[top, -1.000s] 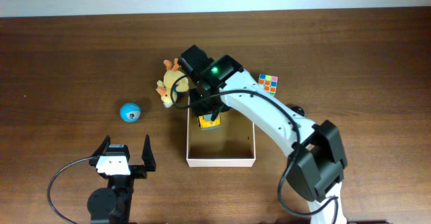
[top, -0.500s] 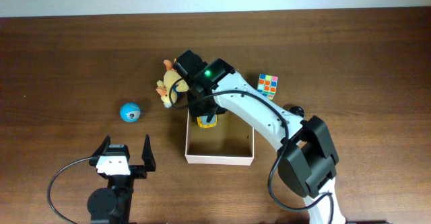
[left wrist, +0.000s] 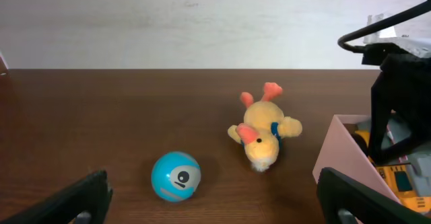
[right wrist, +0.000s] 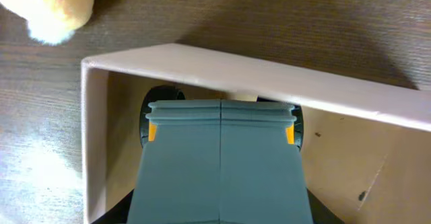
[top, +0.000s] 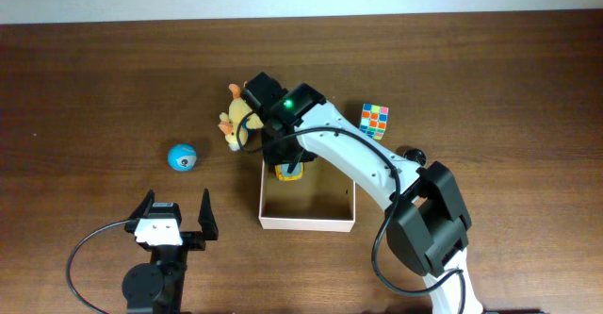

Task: Pack container
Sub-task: 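Carry the truck with the right gripper into the pink box, then open the right gripper, release the truck, and lift away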

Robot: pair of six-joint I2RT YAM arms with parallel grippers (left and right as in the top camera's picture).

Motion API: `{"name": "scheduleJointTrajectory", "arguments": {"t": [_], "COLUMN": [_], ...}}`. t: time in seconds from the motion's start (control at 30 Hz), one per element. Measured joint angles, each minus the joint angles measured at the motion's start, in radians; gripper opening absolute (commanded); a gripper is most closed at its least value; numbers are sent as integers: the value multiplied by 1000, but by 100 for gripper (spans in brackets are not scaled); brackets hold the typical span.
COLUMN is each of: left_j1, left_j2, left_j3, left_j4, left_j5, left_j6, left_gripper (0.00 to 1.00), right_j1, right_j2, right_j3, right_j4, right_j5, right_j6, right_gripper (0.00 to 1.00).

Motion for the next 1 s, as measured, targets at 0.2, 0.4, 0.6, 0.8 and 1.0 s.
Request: {"name": "scheduleJointTrajectory", "arguments": {"t": [0.2, 0.4, 0.6, 0.8, 1.0], "left_j1": [0, 0, 0, 0, 0], "left_j2": [0, 0, 0, 0, 0], "left_j3": [0, 0, 0, 0, 0], "left_j4": [0, 0, 0, 0, 0], "left_j5": [0, 0, 0, 0, 0], "left_j6": [0, 0, 0, 0, 0], "left_gripper": [99, 99, 99, 99, 99], "right_j1": [39, 65, 65, 65, 65], "right_j2": [0, 0, 0, 0, 0], "right_j3": [0, 0, 0, 0, 0], "right_j4": [0, 0, 5, 5, 5], "right_j5": [-4, -7, -6, -6, -6], "right_j6": [0, 0, 0, 3, -10], "right_gripper": [44, 54, 66, 66, 68]}}
